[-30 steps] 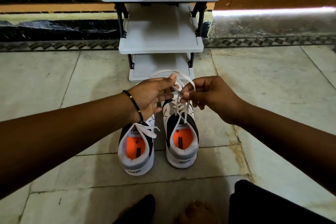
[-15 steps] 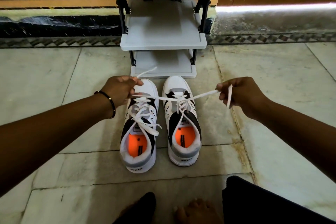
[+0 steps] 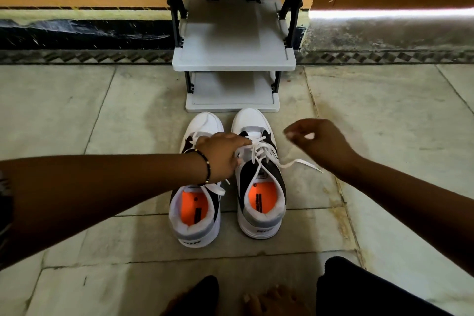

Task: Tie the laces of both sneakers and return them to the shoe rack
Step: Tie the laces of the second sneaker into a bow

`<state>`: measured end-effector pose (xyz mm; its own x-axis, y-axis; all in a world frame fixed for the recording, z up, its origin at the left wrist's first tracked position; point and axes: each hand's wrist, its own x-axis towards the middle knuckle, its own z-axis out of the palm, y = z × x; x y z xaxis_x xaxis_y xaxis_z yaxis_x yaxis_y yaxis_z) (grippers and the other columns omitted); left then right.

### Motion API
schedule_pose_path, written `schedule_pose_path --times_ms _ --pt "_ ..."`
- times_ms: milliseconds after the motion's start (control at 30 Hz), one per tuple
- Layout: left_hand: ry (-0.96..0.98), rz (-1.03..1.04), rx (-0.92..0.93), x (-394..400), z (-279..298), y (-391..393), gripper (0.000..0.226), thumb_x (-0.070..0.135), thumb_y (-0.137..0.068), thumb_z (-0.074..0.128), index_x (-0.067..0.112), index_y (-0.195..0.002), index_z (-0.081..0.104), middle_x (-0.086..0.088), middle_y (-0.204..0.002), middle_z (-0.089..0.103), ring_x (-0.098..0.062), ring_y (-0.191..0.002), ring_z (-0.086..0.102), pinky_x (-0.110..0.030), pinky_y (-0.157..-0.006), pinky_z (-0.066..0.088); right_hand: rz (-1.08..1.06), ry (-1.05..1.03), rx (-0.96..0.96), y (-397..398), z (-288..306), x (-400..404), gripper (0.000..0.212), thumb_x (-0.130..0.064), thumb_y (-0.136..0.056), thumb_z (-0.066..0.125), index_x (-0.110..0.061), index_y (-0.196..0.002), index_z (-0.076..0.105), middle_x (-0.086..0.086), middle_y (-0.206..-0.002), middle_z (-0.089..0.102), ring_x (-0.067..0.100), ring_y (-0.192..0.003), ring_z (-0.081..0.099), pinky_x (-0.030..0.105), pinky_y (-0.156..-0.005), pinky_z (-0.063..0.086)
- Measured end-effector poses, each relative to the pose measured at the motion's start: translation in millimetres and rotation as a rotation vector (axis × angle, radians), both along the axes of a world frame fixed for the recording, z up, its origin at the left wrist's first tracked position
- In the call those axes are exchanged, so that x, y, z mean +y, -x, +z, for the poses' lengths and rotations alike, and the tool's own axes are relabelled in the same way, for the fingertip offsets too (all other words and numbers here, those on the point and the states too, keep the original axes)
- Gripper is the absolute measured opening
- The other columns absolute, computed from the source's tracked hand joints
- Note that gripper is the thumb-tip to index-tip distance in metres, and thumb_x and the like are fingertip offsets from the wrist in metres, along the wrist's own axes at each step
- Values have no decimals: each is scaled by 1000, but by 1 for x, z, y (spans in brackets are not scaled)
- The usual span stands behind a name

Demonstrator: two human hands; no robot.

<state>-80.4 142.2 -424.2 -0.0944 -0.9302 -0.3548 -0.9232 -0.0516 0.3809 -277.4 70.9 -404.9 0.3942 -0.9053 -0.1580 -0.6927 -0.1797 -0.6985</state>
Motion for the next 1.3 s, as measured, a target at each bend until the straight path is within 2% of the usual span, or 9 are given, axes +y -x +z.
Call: schedule_pose_path --times_ms 100,233,467,667,767,833,933,1100,1300 --pt "80 -47 -23 -7 1 4 41 10 -87 46 21 -127 47 -8 -127 58 -30 -119 49 -40 -102 36 251 -90 163 -17 -8 13 18 -30 -80 67 -13 -85 71 1 -88 70 14 -86 60 24 -66 42" --pt "145 -67 12 -8 5 8 32 10 -89 42 23 -118 52 0 -104 72 -24 -105 60 -37 -99 39 199 -18 139 -26 -14 16 12 -16 -80 66 -5 -80 69 11 -78 68 20 -72 57 24 -58 40" --pt "123 -100 -48 -13 16 8 29 9 -87 48 20 -111 61 1 -98 72 -18 -98 62 -30 -94 37 164 -8 146 -18 -13 13 12 -6 -84 59 -4 -89 70 3 -77 62 10 -63 51 3 -50 37" --pt "58 -51 27 -11 21 -5 25 6 -87 44 13 -100 64 10 -71 58 -7 -68 54 -8 -65 34 116 -30 187 1 -11 0 14 -4 -84 59 -5 -88 73 -7 -59 55 5 -52 46 3 -45 37" --pt "-9 -119 -45 -4 12 -16 24 4 -84 43 18 -89 62 3 -83 67 -18 -81 65 -27 -83 41 145 -34 259 10 -18 3 15 -4 -84 59 -7 -85 74 -3 -60 57 14 -59 53 10 -46 36" --pt "-28 -160 -135 2 9 -22 24 8 -85 44 25 -87 60 3 -84 62 -20 -79 60 -35 -79 37 155 -42 278 14 -22 6 17 -3 -84 58 -8 -85 74 1 -65 59 18 -66 56 16 -50 38" --pt "28 -263 -318 4 9 -24 21 15 -88 45 23 -98 61 3 -83 53 -23 -84 50 -35 -75 27 203 -7 301 13 -22 9 20 2 -83 55 -6 -86 73 3 -68 60 16 -64 53 13 -52 35" --pt "105 -246 -271 1 8 -32 24 7 -78 44 30 -71 47 11 -75 55 -10 -79 57 -27 -83 23 262 35 315 10 -19 3 23 5 -81 53 -6 -87 73 7 -74 68 12 -61 53 10 -52 35" --pt "65 -278 -263 2 0 -33 25 9 -85 43 30 -78 54 9 -79 52 -14 -82 54 -36 -88 34 292 -15 332 9 -21 7 22 4 -83 53 -5 -90 72 0 -71 60 10 -61 52 12 -53 36"
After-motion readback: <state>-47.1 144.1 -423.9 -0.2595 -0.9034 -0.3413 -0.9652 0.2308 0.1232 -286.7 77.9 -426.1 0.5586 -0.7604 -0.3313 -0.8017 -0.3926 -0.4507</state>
